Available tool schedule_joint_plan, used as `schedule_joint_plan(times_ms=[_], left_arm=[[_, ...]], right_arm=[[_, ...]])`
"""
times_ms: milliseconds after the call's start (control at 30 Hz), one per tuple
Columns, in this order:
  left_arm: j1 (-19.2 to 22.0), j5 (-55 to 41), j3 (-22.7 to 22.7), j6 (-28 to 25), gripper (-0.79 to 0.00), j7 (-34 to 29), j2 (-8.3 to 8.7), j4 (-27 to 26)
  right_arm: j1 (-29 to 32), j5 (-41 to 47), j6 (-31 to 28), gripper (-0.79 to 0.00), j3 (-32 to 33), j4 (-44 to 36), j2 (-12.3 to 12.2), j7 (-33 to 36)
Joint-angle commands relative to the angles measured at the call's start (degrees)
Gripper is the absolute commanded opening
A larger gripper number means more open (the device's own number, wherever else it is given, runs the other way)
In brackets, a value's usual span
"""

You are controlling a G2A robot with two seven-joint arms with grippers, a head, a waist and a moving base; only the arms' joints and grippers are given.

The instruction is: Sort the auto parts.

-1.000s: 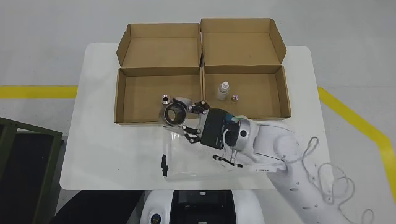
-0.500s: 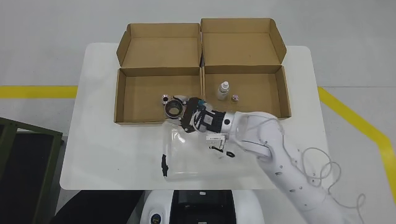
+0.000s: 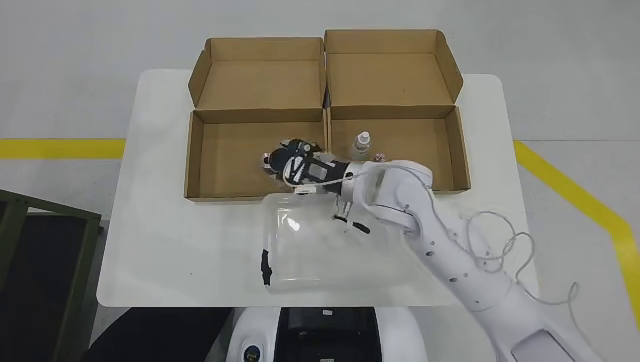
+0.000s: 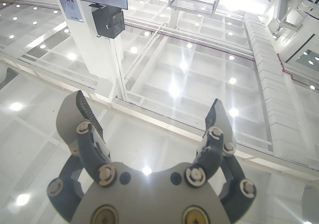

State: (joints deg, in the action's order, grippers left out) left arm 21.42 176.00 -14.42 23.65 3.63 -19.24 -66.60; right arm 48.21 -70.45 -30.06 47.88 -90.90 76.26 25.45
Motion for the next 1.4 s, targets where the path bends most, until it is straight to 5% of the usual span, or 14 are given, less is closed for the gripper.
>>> schedule_joint_plan(times_ms=[0, 867, 1033, 1200, 1267, 1300, 1333, 1367], left_arm=[[0.0, 0.0, 0.0, 0.0, 0.0, 0.0, 0.0, 0.0], [0.0, 0.0, 0.0, 0.0, 0.0, 0.0, 0.0, 0.0], [0.0, 0.0, 0.0, 0.0, 0.0, 0.0, 0.0, 0.0], [0.0, 0.0, 0.0, 0.0, 0.0, 0.0, 0.0, 0.0], [0.0, 0.0, 0.0, 0.0, 0.0, 0.0, 0.0, 0.0], [0.0, 0.0, 0.0, 0.0, 0.0, 0.0, 0.0, 0.0], [0.0, 0.0, 0.0, 0.0, 0.0, 0.0, 0.0, 0.0], [0.0, 0.0, 0.0, 0.0, 0.0, 0.0, 0.0, 0.0]], right_arm=[[-1.24, 0.51, 0.44, -0.785, -0.83, 1.89, 0.45, -0.02], [-9.84, 2.1, 2.53, -0.785, -5.81, 20.25, 4.53, 1.45], [-10.46, 2.1, 2.29, -0.6, -6.53, 21.85, 5.14, 1.64], [-10.47, 2.05, 1.85, -0.551, -6.89, 22.32, 5.53, 1.55], [-10.39, 1.91, 1.71, -0.4, -6.78, 22.13, 5.58, 1.67], [-10.32, 1.68, 1.71, -0.117, -6.69, 22.06, 5.57, 1.81], [-10.17, 1.6, 1.71, 0.0, -6.55, 21.92, 5.55, 1.78], [-9.98, 1.48, 1.66, 0.0, -6.42, 21.76, 5.52, 1.81]])
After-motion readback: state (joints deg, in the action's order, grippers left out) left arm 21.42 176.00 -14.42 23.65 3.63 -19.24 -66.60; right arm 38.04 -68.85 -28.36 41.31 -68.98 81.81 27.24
